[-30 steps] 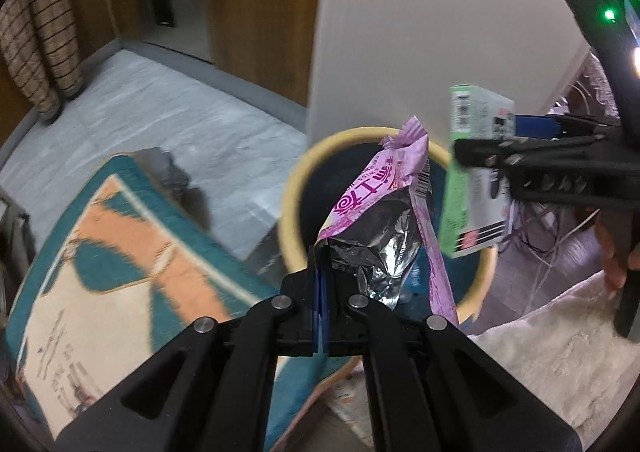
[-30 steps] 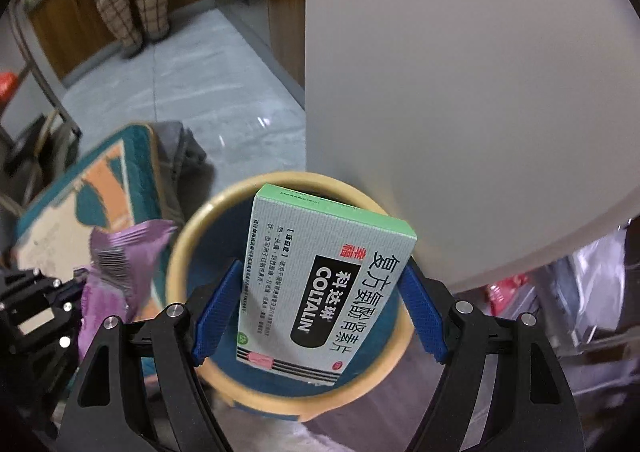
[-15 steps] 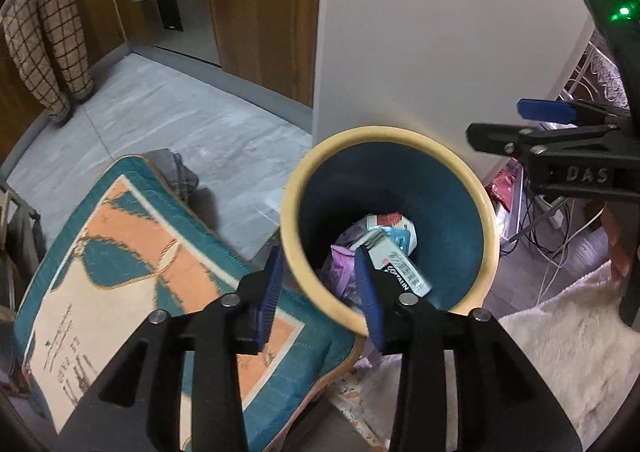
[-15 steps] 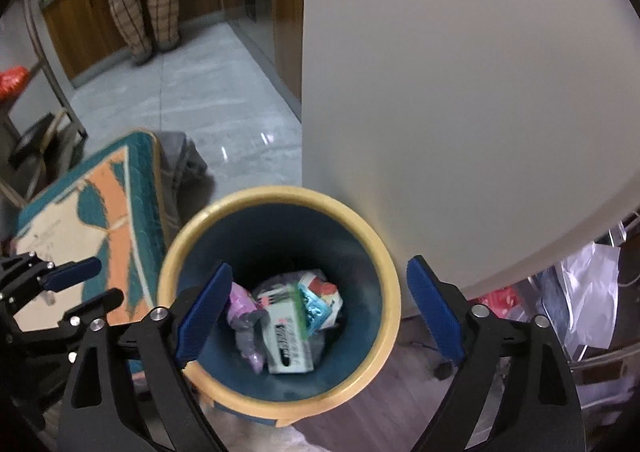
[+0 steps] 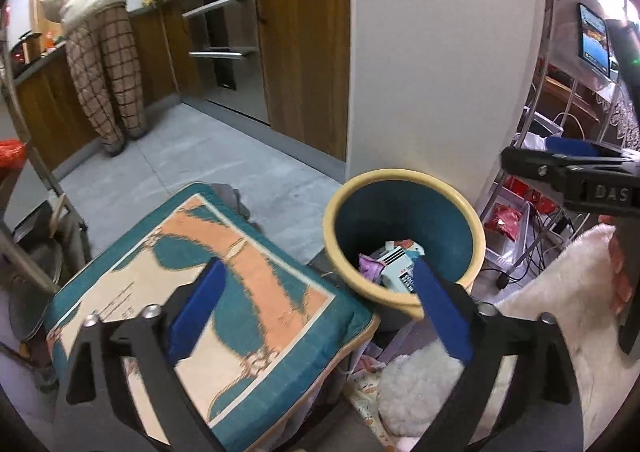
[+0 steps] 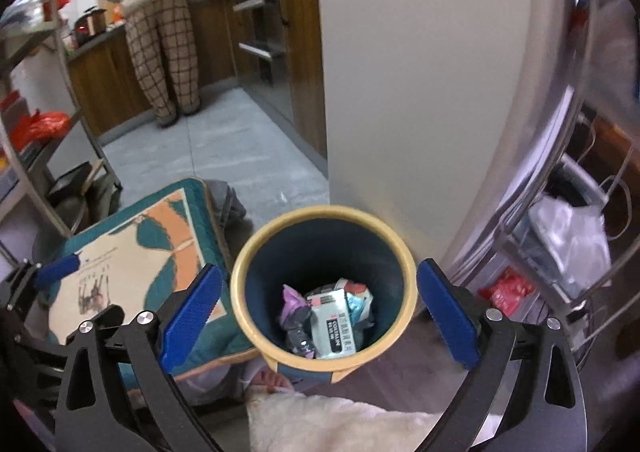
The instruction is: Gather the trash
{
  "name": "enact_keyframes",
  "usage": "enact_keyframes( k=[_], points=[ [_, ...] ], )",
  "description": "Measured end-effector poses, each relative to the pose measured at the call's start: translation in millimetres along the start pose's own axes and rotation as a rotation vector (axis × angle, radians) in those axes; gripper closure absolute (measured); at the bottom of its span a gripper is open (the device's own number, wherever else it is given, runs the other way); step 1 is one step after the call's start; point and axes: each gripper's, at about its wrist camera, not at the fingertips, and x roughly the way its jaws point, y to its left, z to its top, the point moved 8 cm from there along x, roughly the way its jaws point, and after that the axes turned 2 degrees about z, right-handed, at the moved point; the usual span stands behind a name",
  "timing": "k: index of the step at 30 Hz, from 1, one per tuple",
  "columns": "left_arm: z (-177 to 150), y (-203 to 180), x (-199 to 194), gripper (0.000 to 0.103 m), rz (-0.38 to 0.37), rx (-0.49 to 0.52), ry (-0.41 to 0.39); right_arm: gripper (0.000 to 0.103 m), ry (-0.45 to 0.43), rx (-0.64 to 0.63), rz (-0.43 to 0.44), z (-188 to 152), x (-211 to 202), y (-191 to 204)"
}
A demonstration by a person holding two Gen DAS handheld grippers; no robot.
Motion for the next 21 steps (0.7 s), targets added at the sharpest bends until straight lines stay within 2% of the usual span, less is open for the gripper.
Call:
enact_keyframes(
  k=[2,5,9,13,17,21],
  points=[
    [1.5,3.5,-11.2,0.006,0.012,-0.012,-0.022,0.005,-0.06,-0.023,-0.022,-4.0,-16.2,6.8],
    [7.3,5.8,-29.4,0.006,0.037,-0.013,-0.101,0.005,-0.164,-0.092,-0.048,-9.2,-38.3,25.8],
    [3.3,5.5,-38.5,0.006,0.022,-0.041,-0.094,0.005,-0.258,-0.153,-0.08,-10.1,-57.5,42.2],
    [-0.2,6.9,-49.3,0.006,-0.02,-0.084,-0.107,0.005,-0.292,-0.123,-0.07,-13.8,-63.6,47.3],
    [-4.0,9.7,-56.6,0.006,-0.012,-0.08,-0.115,0.005,-0.294,-0.069,-0.065,-19.4,-64.1,45.3],
    [-5.2,11.0,-58.2,0.006,0.026,-0.04,-0.125,0.005,-0.291,-0.076,-0.068,-18.7,-62.7,49.2]
  ],
)
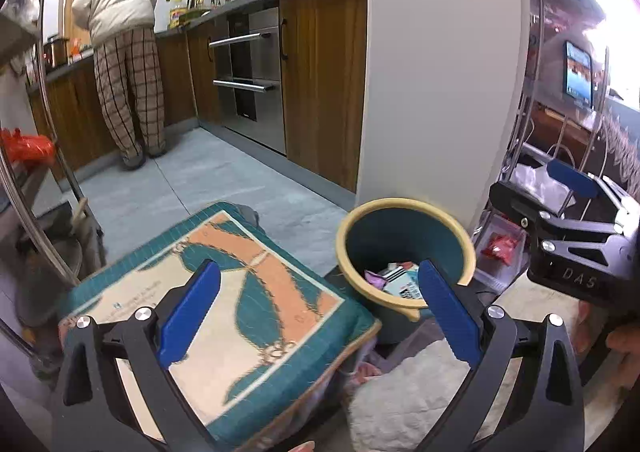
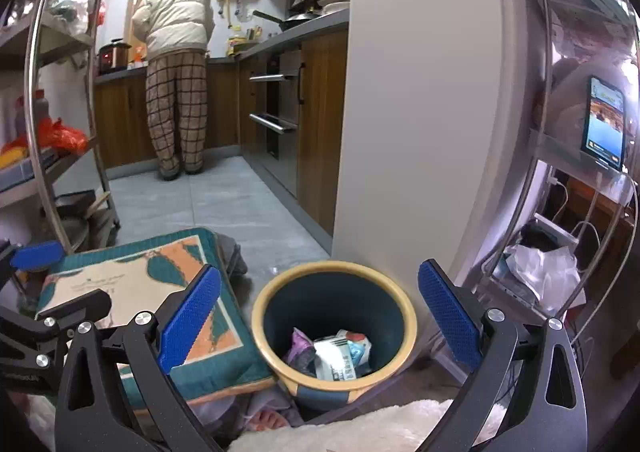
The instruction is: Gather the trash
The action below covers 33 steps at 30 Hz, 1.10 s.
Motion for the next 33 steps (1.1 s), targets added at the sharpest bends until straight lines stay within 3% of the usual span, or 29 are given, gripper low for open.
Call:
enact_keyframes(
  k=[33],
  points=[
    [-3.9,0.8,10.9,0.006,0.017,0.025,0.004,0.005,0.032,-0.017,-0.028,-8.3,6.5,-0.6]
  ],
)
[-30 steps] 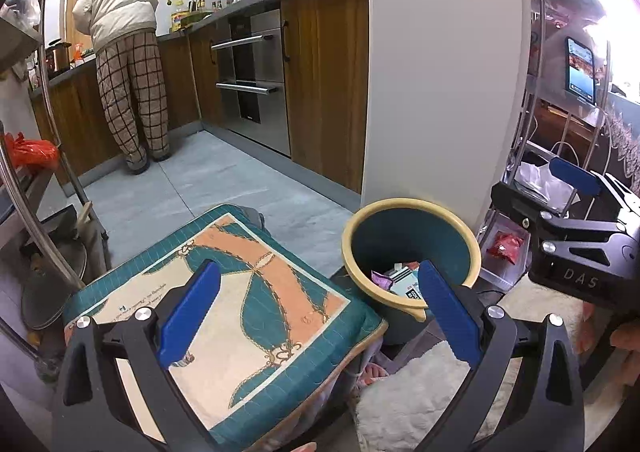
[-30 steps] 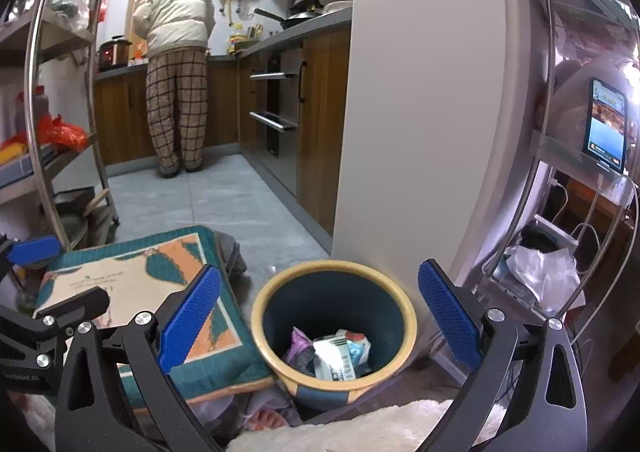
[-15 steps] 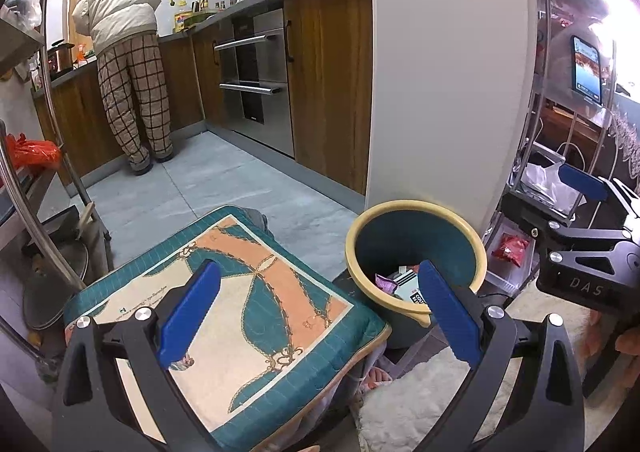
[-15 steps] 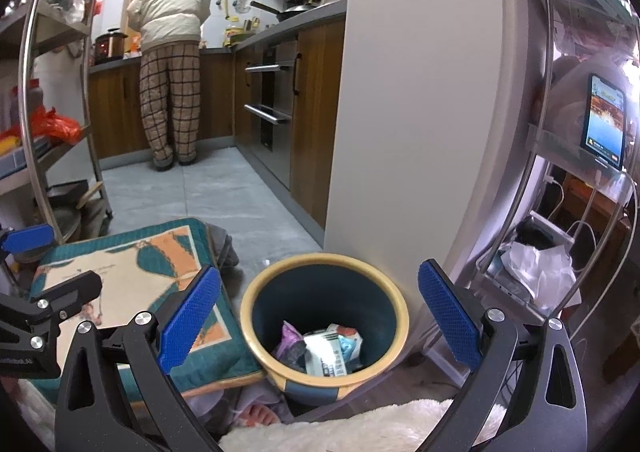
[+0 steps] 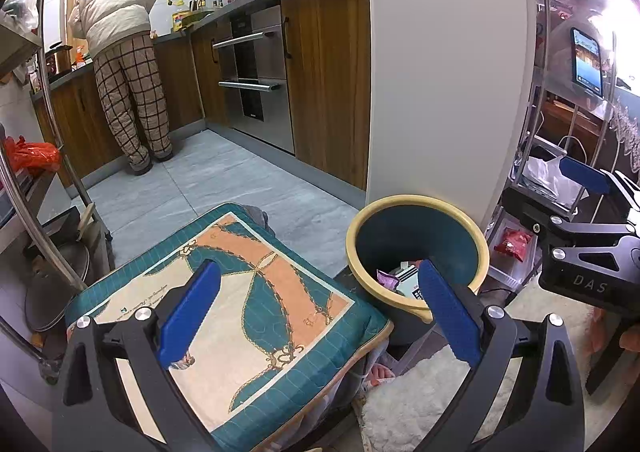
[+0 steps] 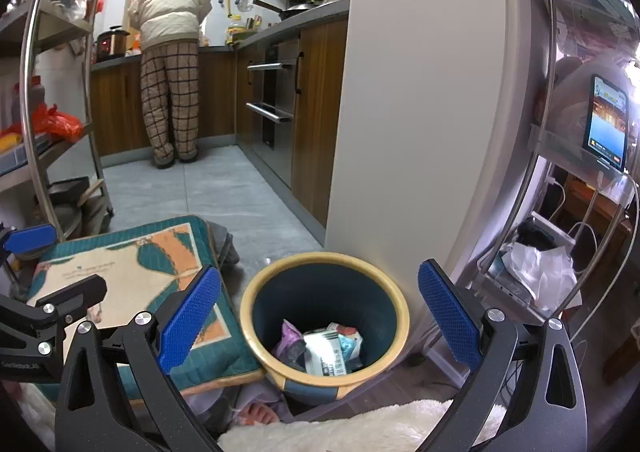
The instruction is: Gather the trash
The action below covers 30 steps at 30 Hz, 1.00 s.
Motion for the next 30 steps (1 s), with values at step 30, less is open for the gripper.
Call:
enact_keyframes(
  k=[30],
  points=[
    [1.5,-3.9,-0.5,0.006,-0.013,0.037,-0.003,0.005,0.006,-0.006,-0.002,-2.0,2.6,-4.6]
  ],
)
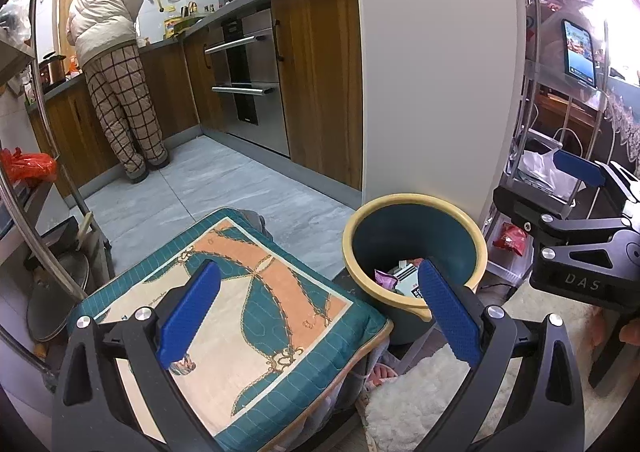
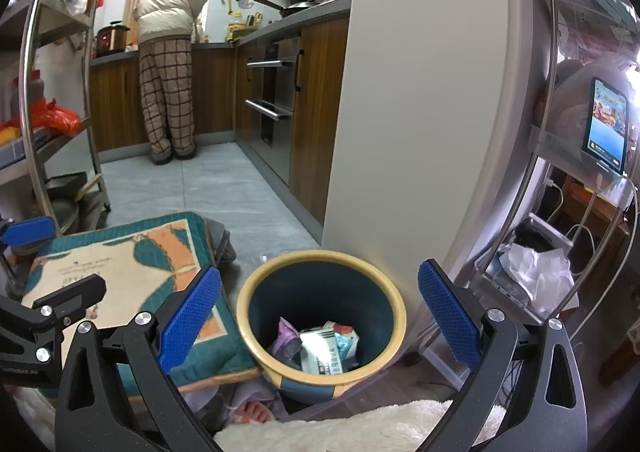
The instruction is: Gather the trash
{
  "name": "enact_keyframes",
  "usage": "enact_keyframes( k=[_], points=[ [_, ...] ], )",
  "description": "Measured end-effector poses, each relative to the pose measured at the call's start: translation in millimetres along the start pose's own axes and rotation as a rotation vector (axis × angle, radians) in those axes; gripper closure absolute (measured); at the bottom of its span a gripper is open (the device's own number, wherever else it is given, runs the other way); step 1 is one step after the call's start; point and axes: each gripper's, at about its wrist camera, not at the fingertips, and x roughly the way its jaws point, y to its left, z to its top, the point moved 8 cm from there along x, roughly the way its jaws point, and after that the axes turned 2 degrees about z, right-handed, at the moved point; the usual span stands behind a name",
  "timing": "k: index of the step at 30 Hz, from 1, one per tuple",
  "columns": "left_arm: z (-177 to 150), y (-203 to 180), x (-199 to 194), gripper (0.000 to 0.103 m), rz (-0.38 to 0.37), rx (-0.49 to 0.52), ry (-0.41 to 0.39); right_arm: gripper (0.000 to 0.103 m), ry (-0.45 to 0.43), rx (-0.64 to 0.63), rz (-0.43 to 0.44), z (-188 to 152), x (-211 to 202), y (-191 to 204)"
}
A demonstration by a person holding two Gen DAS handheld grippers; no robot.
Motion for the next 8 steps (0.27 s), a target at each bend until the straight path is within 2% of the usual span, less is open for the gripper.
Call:
enact_keyframes(
  k=[8],
  points=[
    [-0.4,-1.7,2.1,0.006,0.003,-0.001,0.011,0.005,0.007,-0.004,0.001,-1.1,2.5,-5.8]
  ],
)
